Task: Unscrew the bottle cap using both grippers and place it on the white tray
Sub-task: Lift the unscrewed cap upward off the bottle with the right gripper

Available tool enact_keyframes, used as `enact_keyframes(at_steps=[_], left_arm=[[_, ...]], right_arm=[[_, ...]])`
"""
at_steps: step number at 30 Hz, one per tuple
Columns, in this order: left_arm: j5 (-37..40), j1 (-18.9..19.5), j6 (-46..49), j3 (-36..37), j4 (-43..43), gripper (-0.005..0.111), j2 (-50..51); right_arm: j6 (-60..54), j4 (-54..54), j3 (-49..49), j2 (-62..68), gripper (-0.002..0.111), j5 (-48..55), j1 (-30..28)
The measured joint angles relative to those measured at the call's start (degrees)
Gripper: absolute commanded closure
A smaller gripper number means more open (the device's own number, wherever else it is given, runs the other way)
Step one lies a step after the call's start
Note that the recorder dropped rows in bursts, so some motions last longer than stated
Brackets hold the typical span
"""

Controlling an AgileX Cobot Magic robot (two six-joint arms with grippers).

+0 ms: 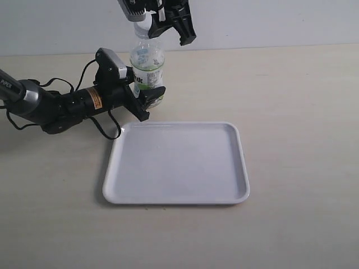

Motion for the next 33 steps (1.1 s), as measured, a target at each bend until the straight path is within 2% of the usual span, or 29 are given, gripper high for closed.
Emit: enact_keyframes(at_steps=[6,17,24,29,33], left_arm=[[0.0,0.0,-0.23,0.0,0.0,0.107,0.0],[0.11,0.0,-0.97,0.0,-0.13,0.107,0.0],[1.0,0.0,-5.65,0.0,-1.9,0.107,0.0],[1.58,0.0,-9.77,0.0,-2.17,0.107,0.0],[1.98,0.0,-12.67,0.0,-2.17,0.107,0.0]], right_arm=[[-4.01,-0.38,0.0,0.0,0.108,0.0,0.0],[-1.57,-0.47,0.0,-3.39,0.108,4.04,0.0],[23.86,-0.8,0.0,-7.43,0.108,9.22,0.0],[52.98,-3.29,0.0,-9.97,0.108,9.64,0.0],[70.57,-4.02,0.0,-10.2,0.108,9.8,0.0]])
